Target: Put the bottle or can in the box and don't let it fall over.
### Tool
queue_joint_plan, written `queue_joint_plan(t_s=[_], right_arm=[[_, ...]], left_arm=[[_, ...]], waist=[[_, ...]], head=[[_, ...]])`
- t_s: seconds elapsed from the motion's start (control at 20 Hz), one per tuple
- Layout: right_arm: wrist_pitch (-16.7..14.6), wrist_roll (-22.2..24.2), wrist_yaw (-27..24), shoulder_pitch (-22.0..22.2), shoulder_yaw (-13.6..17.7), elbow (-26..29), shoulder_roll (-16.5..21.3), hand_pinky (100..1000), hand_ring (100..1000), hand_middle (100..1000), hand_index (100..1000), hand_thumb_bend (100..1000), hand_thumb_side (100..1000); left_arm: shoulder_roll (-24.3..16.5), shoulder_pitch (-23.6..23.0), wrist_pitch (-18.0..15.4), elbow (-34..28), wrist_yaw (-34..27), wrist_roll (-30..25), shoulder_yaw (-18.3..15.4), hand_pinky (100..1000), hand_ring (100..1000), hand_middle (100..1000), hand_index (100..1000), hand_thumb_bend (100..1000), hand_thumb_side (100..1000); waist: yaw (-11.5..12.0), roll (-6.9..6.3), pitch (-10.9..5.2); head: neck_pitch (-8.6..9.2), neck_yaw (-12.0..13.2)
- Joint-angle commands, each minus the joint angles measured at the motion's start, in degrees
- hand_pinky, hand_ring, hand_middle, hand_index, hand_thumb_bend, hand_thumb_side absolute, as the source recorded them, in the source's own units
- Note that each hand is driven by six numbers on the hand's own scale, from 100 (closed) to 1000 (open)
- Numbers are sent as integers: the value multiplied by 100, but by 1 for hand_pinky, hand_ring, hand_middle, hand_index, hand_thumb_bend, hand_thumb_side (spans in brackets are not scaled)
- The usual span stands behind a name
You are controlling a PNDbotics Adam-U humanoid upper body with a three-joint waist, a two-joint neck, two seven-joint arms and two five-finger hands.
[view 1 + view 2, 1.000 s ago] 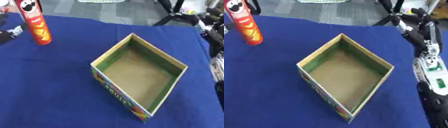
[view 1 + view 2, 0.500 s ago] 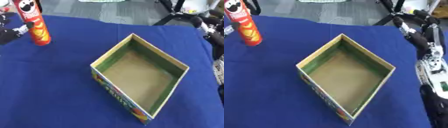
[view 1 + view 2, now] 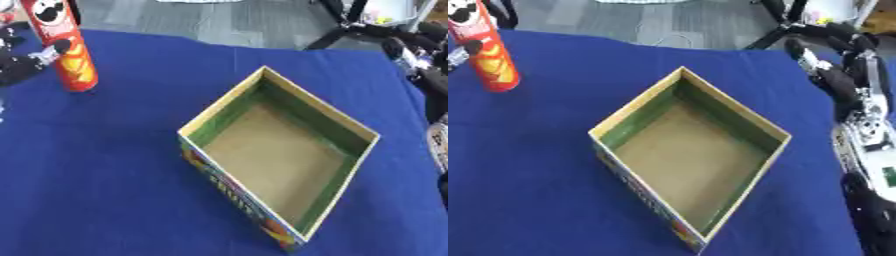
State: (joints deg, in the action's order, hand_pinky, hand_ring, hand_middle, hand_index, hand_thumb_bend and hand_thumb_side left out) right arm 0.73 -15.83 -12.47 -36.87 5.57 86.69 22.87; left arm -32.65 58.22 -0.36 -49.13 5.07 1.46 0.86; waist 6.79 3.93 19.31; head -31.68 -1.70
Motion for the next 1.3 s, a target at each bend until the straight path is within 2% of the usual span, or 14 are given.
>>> queue_joint_plan(t_s=[0.05,0.3,0.95,1.3], right_arm=[[-18,26,-54,-115,10,116,95,738,953,1000,781,771,305],[-19,36,-71,-127,4,114,85,738,950,1000,780,771,303],[-22,85,-103,-202,-24,126,78,739,949,1000,779,771,297],[-27,90,-125,-204,-20,128,77,739,948,1000,779,768,295]], left_arm=[[-81,164,-7,-104,-38,62,-55,841,1000,992,929,716,539],[-81,188,1,-118,-85,87,-63,841,1000,993,928,733,549],[-108,320,84,-21,23,544,-126,842,1000,993,927,745,553],[-115,362,75,-42,89,443,-99,849,1000,995,929,825,588]], waist=[[-17,-44,-95],[-33,-44,-62],[-142,-72,71],[-169,-81,114]], head=[[107,-72],[163,-145],[374,-51],[384,-21]])
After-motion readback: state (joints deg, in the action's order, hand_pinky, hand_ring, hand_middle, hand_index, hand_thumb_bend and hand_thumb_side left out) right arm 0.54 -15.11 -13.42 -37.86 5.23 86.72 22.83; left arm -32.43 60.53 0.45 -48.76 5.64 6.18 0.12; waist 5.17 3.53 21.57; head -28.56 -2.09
